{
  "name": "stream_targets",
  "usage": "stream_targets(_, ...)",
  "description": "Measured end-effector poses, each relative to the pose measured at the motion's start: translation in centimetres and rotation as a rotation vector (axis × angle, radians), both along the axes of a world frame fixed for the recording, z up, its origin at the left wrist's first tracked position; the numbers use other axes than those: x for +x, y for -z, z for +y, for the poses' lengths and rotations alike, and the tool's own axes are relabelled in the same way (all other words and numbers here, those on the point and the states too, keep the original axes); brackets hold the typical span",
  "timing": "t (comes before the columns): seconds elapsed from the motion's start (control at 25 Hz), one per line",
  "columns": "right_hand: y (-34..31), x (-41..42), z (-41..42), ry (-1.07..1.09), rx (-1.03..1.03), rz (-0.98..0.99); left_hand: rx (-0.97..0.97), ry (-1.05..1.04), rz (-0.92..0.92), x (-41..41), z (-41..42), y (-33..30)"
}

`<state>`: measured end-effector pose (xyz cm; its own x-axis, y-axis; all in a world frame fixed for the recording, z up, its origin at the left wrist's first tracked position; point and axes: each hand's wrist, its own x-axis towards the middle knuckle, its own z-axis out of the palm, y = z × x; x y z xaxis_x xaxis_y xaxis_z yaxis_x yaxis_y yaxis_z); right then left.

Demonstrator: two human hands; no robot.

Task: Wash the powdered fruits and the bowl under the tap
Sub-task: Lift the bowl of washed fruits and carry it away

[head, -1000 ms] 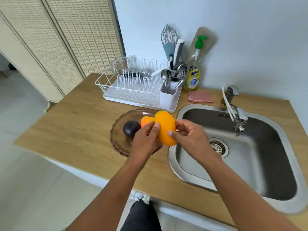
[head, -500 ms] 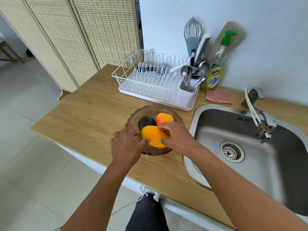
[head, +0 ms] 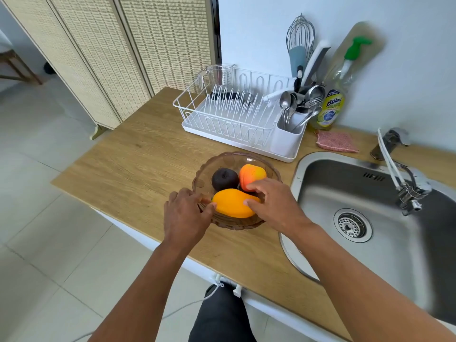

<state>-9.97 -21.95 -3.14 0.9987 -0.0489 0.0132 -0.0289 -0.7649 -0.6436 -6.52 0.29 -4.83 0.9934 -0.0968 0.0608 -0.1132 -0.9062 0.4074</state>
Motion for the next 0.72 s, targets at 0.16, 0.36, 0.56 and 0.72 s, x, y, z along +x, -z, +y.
stream_targets(0.16, 0.1, -0.7, -2.3, 0.314, 0.096, -0.177, -0.32, -0.119, -0.022, 1.6, 1.3, -0.1)
stream_targets(0.36, 1.2, -0.4, -4.7, 0.597, 0.252, -0.054, -0.439, -0.185, 0.084, 4.3, 2.2, 0.2)
stream_targets(0.56, 2.1, 0.3, -4.3, 0.621, 0.42, 0.121, -0.55, -0.215, 0.255, 5.2, 1.6, 1.1)
stream_targets(0.72, 3.3, 0.7, -4.0, 0.648, 0.502, 0.134, -0.642, -0.238, 0.279, 4.8, 1.3, 0.7)
